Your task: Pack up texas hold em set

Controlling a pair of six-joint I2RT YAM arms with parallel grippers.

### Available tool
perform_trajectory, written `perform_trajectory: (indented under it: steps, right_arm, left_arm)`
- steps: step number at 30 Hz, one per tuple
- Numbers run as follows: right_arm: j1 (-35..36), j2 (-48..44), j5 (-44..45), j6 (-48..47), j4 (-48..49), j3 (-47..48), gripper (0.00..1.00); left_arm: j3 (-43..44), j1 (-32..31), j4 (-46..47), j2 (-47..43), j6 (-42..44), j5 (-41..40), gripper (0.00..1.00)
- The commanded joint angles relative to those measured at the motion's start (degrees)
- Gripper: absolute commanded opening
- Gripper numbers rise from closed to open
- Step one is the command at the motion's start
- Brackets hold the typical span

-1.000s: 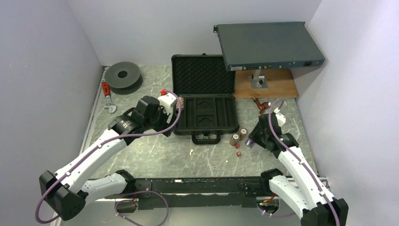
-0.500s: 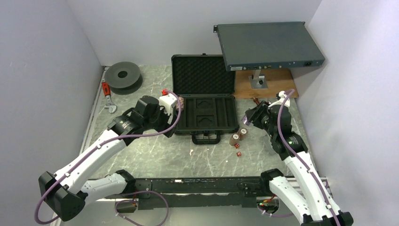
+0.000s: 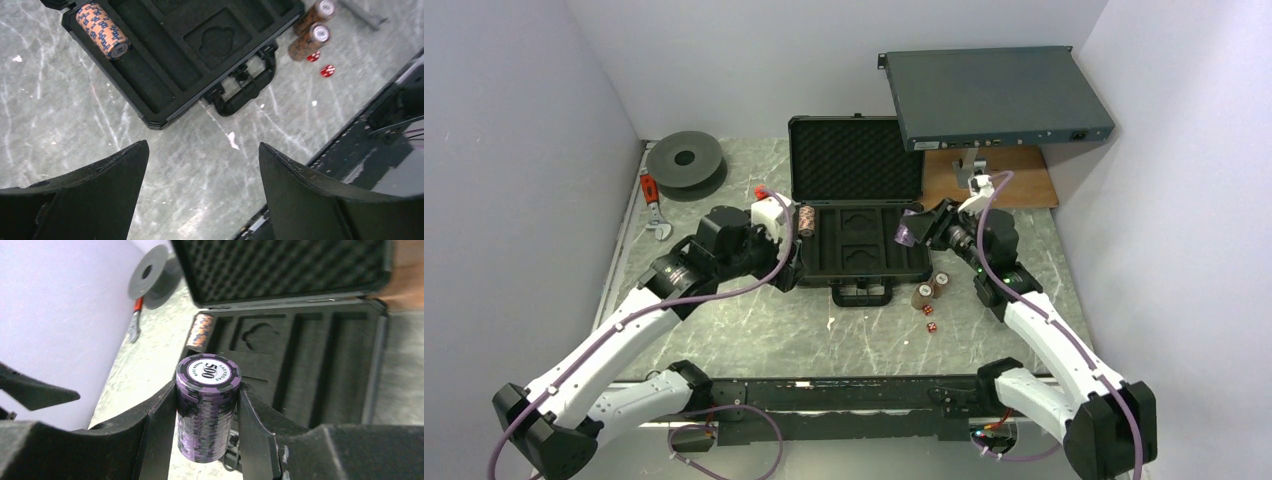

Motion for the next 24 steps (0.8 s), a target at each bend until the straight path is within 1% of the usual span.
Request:
perform_trajectory:
  steps: [1, 6, 8, 11, 14, 18, 24]
  right_arm:
    - [2.5, 2.2, -8.2, -2.0, 19.1, 2.0, 0.00]
    - [4.7, 4.2, -8.8, -1.1, 26.1, -1.7, 0.00]
    - [6.2, 3.0, -6.0, -3.4, 25.7, -2.4, 0.00]
    - [10.8, 0.1, 0.1, -9.6, 23.6, -2.9, 0.00]
    - [13.5, -1.5, 2.5, -11.3, 23.4, -3.9, 0.00]
    - [15.6, -3.1, 6.2, -13.1, 24.0, -5.6, 0.00]
    - [17.5, -4.5, 9.8, -12.4, 24.4, -7.0, 0.00]
  left_arm:
    - [-0.8, -0.2, 3.6, -3.9, -7.3, 3.5, 0.87]
    - [-4.2, -0.2, 7.5, -7.4, -13.5, 6.3, 0.88]
    - [-5.9, -0.2, 9.3, -7.9, -15.7, 6.8, 0.88]
    - [-6.9, -0.4, 11.4, -7.6, -18.8, 8.8, 0.87]
    - [-7.2, -1.7, 13.7, -7.8, -21.1, 9.0, 0.87]
    - [-6.8, -3.5, 15.2, -7.8, -21.2, 7.8, 0.88]
    - [-5.7, -5.8, 17.5, -3.9, -18.4, 7.4, 0.88]
